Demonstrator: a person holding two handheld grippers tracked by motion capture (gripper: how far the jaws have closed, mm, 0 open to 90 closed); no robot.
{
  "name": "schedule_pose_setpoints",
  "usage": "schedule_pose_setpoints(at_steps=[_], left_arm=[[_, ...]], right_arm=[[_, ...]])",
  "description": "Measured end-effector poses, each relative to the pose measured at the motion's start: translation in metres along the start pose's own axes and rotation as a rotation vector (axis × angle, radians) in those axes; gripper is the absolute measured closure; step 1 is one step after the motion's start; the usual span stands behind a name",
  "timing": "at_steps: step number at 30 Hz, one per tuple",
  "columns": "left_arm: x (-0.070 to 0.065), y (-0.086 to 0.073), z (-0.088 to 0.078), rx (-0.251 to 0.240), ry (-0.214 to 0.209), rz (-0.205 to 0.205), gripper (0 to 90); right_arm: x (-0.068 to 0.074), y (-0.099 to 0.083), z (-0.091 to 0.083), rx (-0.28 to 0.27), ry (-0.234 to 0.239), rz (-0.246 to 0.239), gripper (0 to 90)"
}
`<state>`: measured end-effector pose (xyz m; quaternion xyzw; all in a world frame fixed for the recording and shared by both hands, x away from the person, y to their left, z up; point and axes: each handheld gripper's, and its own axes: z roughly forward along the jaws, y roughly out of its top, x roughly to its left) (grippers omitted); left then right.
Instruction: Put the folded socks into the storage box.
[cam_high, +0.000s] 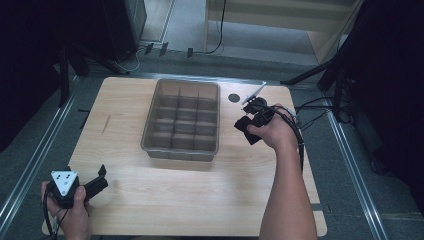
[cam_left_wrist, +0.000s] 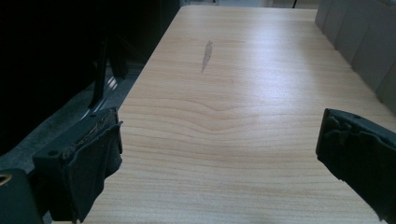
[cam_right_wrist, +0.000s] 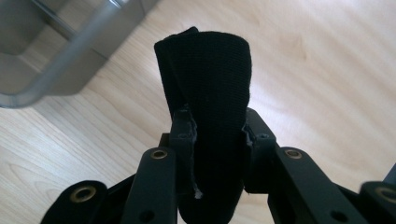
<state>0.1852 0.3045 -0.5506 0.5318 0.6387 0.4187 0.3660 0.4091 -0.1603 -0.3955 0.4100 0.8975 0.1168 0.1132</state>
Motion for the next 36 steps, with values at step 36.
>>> schedule_pose_setpoints(at_steps=[36], left_arm=[[0.001,0.000,0.000,0.007,-0.016,-0.004,0.7]], right_arm=[[0.099,0.075,-0.001,-0.122,0.101,-0.553,70.0]])
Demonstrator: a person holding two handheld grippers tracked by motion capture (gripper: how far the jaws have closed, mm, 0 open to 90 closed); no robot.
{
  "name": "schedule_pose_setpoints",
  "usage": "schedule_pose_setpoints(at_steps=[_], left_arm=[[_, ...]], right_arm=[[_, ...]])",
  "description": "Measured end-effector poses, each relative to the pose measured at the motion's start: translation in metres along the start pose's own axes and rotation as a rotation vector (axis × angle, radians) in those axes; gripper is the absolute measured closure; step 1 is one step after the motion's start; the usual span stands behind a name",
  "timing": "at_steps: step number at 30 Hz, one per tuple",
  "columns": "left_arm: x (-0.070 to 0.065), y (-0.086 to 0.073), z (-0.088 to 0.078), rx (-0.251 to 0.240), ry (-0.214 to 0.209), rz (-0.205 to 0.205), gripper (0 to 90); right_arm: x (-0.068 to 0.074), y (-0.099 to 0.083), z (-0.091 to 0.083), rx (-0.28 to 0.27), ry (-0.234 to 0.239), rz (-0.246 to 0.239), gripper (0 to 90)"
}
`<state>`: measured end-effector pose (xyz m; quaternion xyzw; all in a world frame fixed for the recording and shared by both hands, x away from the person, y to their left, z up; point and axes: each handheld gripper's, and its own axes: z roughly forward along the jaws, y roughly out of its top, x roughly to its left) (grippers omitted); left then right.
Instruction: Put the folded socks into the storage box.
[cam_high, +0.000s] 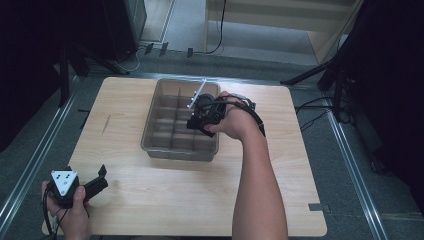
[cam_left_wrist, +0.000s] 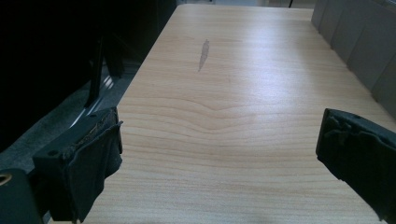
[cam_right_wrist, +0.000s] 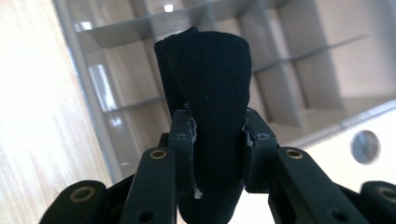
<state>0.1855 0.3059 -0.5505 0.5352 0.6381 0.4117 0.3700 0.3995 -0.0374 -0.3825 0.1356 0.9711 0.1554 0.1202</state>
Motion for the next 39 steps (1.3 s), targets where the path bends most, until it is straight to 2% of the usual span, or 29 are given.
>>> schedule_pose_setpoints(at_steps=[3,6,7,10,17,22,24,25,34,39], left_arm=[[0.000,0.000,0.000,-0.001,0.002,0.002,0.7],[0.000,0.000,0.000,-0.001,0.001,0.002,0.7],[0.000,0.000,0.000,-0.001,0.002,0.003,0.7],[-0.001,0.000,0.000,-0.001,0.000,0.000,0.7],[-0.001,0.000,0.000,0.004,0.002,0.010,0.7],[-0.001,0.000,0.000,0.004,0.000,0.009,0.7],[-0.001,0.000,0.000,0.002,0.001,0.009,0.7],[-0.001,0.000,0.000,0.003,0.000,0.009,0.7],[-0.001,0.000,0.000,0.008,-0.005,0.007,0.7],[-0.001,0.000,0.000,0.008,-0.004,0.006,0.7]], right_arm=[[0.005,0.003,0.011,0.025,0.034,-0.030,70.0],[0.008,0.002,0.021,0.052,0.045,-0.048,70.0],[0.008,0.002,0.021,0.052,0.045,-0.048,70.0],[0.011,-0.004,0.035,0.075,0.064,-0.052,70.0],[0.013,-0.010,0.052,0.120,0.136,0.010,70.2],[0.015,-0.011,0.065,0.148,0.176,0.025,70.4],[0.015,-0.012,0.072,0.153,0.184,0.037,70.4],[0.015,-0.012,0.073,0.161,0.186,0.059,70.4],[0.009,-0.017,0.084,0.166,0.225,0.110,70.7],[0.011,-0.016,0.091,0.196,0.219,0.111,70.8]])
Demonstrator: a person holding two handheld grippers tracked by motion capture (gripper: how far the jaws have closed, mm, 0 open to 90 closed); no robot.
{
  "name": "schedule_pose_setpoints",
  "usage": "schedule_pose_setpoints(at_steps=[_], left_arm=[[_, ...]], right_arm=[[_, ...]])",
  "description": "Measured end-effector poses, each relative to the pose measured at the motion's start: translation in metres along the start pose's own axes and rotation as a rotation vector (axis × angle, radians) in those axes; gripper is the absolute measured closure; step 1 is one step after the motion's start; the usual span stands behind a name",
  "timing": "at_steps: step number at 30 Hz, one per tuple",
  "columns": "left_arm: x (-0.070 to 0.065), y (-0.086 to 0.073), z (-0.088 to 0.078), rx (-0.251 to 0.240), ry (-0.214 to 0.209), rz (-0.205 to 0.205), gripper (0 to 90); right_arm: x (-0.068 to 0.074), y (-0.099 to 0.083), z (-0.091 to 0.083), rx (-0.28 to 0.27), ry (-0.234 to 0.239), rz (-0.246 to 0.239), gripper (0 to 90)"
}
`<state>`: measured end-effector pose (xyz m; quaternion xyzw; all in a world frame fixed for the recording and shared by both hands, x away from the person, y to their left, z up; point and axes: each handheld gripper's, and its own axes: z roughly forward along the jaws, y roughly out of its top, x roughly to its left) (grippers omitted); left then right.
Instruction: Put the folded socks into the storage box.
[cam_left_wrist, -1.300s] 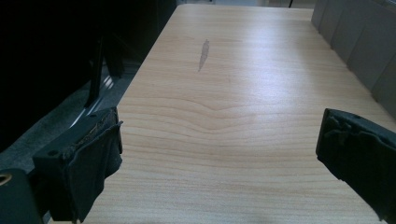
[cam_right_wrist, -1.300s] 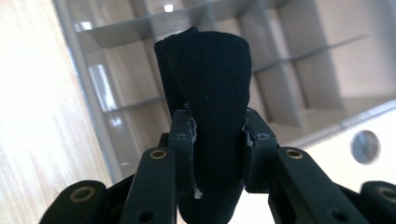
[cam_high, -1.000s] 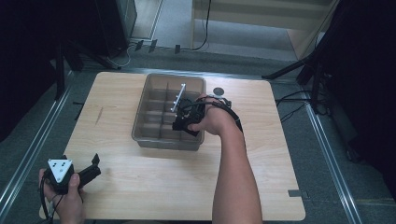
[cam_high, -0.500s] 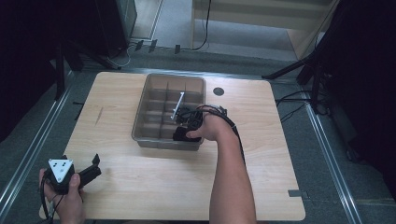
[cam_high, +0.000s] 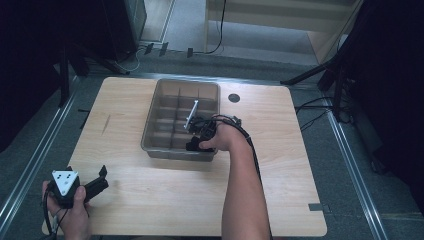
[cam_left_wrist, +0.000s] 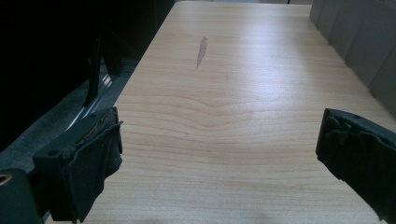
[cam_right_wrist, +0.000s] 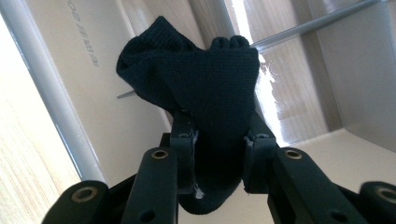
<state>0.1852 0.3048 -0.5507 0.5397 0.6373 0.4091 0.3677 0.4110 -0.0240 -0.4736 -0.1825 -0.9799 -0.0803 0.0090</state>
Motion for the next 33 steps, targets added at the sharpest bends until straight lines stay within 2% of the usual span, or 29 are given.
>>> schedule_pose_setpoints(at_steps=[4,8,12,16,19,23,27,33], left_arm=[[-0.001,0.000,0.000,0.001,0.000,0.004,0.7],[0.000,0.000,0.000,-0.001,-0.002,0.000,0.7],[0.000,0.000,0.000,0.003,-0.001,-0.002,0.7],[0.001,0.000,0.000,0.003,-0.001,-0.005,0.8],[0.001,0.000,0.000,0.002,0.000,-0.008,0.7],[0.000,0.000,0.000,0.005,0.002,-0.004,0.8],[0.000,0.000,0.000,0.005,0.001,-0.004,0.8],[0.000,0.000,0.001,0.008,0.000,-0.004,0.8]], right_arm=[[0.000,0.000,0.000,0.006,-0.001,0.005,70.6],[-0.001,0.000,-0.004,0.011,0.008,0.039,66.4],[-0.005,-0.005,-0.016,0.018,0.030,0.099,57.3],[-0.007,-0.010,-0.033,0.022,0.032,0.115,51.7],[-0.008,-0.011,-0.047,-0.018,0.023,0.119,53.1],[-0.007,-0.010,-0.058,-0.034,0.001,0.103,58.0],[-0.007,-0.010,-0.062,-0.044,-0.015,0.090,64.2],[-0.010,-0.012,-0.063,-0.041,-0.026,0.095,63.2]])
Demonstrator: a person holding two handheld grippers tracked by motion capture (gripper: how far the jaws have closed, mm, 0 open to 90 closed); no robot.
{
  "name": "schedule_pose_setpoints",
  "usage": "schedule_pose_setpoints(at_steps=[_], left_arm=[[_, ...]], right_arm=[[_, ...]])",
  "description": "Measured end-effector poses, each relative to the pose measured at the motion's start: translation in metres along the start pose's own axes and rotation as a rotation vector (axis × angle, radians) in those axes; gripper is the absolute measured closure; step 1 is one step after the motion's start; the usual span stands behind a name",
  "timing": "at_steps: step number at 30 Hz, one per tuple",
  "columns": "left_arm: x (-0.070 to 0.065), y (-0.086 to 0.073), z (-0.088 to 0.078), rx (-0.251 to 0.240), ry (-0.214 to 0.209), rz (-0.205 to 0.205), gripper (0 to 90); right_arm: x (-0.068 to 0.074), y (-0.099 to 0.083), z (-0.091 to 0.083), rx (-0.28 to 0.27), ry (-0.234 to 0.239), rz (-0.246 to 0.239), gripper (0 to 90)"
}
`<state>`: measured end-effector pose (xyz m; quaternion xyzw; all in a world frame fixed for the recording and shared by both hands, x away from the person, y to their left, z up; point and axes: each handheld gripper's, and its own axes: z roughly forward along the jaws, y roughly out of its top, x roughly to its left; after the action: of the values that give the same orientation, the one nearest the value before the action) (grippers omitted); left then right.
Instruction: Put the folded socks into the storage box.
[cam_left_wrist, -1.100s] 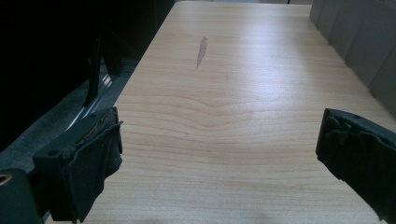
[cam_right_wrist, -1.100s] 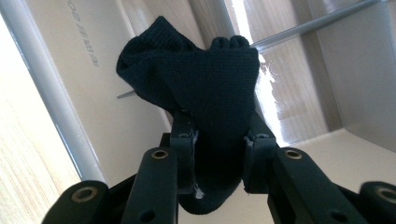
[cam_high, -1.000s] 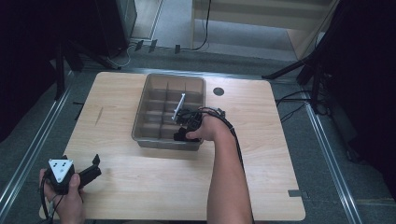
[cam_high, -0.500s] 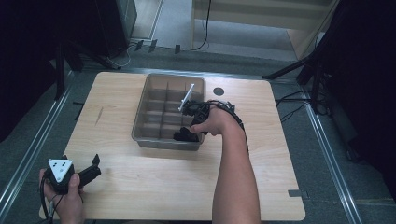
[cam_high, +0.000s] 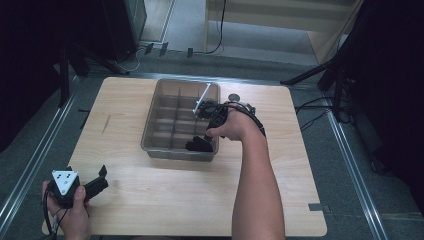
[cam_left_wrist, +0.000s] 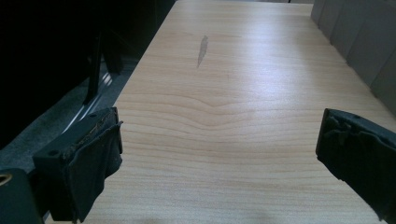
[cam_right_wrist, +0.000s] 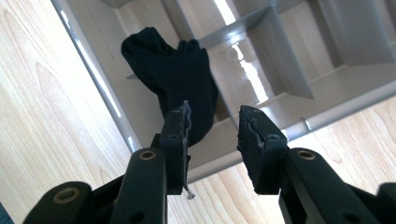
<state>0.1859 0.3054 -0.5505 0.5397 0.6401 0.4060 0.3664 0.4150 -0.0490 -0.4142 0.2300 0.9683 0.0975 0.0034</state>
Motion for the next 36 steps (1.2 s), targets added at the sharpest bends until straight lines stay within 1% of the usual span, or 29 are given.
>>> schedule_pose_setpoints(at_steps=[2,6,9,13,16,18,19,20,21,22,23,24,25,27,29,30,33,36], left_arm=[[0.000,0.000,0.000,0.000,0.000,0.000,0.8],[0.000,0.000,0.000,0.000,0.000,0.003,0.8],[-0.001,0.000,0.000,-0.001,0.004,0.004,0.8],[-0.001,0.000,0.000,-0.002,0.005,0.005,0.8],[-0.001,0.000,0.000,-0.001,0.006,0.008,0.8],[-0.001,0.000,0.000,-0.002,0.005,0.005,0.8],[-0.001,0.000,0.000,-0.002,0.005,0.005,0.8],[-0.001,0.000,0.000,0.000,0.006,0.006,0.8],[-0.001,0.000,0.000,0.000,0.006,0.006,0.8],[-0.001,0.000,0.000,0.001,0.005,0.006,0.8],[-0.001,0.000,0.000,0.001,0.005,0.006,0.8],[-0.001,0.000,0.000,0.002,0.005,0.007,0.8],[-0.001,0.000,0.000,0.000,0.005,0.006,0.8],[-0.001,0.000,0.000,0.000,0.006,0.008,0.8],[-0.001,0.000,0.000,0.000,0.006,0.008,0.8],[-0.001,0.000,0.000,0.000,0.005,0.007,0.8],[-0.001,0.000,0.000,0.001,0.005,0.008,0.8],[-0.001,0.000,0.000,0.000,0.004,0.009,0.8]], right_arm=[[-0.002,-0.002,-0.003,-0.007,-0.001,0.006,62.7],[-0.008,-0.012,-0.012,-0.018,-0.016,0.027,59.3],[-0.012,-0.020,-0.018,-0.019,-0.043,0.049,53.7],[-0.019,-0.034,-0.026,-0.014,-0.071,0.083,48.9],[-0.024,-0.045,-0.031,-0.030,-0.087,0.115,45.2],[-0.027,-0.053,-0.033,-0.040,-0.097,0.133,41.2],[-0.027,-0.053,-0.033,-0.040,-0.097,0.133,41.2],[-0.031,-0.062,-0.034,-0.046,-0.102,0.155,38.1],[-0.031,-0.062,-0.034,-0.046,-0.102,0.155,38.1],[-0.035,-0.071,-0.034,-0.049,-0.110,0.175,35.3],[-0.035,-0.071,-0.034,-0.049,-0.110,0.175,35.3],[-0.038,-0.080,-0.034,-0.055,-0.123,0.198,31.1],[-0.039,-0.085,-0.033,-0.057,-0.132,0.213,29.1],[-0.041,-0.094,-0.033,-0.056,-0.145,0.238,27.9],[-0.043,-0.103,-0.032,-0.060,-0.135,0.260,26.0],[-0.044,-0.107,-0.032,-0.068,-0.137,0.269,23.2],[-0.048,-0.119,-0.032,-0.079,-0.165,0.314,14.9],[-0.052,-0.130,-0.031,-0.093,-0.190,0.349,10.5]])
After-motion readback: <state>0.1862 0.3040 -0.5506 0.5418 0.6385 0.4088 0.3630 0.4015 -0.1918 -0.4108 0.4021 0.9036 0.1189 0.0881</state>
